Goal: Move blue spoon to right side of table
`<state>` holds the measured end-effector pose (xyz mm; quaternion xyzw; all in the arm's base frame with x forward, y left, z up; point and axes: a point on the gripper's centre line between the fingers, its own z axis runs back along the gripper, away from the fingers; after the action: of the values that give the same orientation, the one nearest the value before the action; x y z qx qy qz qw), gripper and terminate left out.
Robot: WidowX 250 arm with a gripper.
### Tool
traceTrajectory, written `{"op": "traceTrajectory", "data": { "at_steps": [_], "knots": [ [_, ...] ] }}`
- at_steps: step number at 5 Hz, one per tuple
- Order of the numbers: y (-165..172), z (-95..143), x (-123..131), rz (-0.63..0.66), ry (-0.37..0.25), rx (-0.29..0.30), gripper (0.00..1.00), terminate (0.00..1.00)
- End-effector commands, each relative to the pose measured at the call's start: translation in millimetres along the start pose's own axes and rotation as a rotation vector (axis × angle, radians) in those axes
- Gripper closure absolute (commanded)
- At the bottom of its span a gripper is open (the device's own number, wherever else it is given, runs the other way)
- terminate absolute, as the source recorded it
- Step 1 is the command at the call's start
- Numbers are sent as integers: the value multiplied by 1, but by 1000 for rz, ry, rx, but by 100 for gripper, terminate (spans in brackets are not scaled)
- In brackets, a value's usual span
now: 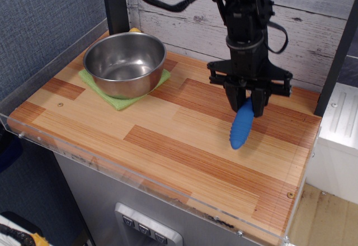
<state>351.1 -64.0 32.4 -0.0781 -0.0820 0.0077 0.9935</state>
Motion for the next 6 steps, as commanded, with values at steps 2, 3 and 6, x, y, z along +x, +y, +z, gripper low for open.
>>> {"op": "traceTrajectory", "data": {
  "at_steps": [2, 3, 6],
  "knots": [
    [-7, -10, -8, -6, 17, 23, 100, 0],
    [-4, -6, -9, 49, 42, 36, 0, 0],
    [7, 41, -2, 111, -80, 26, 0, 0]
  ]
}}
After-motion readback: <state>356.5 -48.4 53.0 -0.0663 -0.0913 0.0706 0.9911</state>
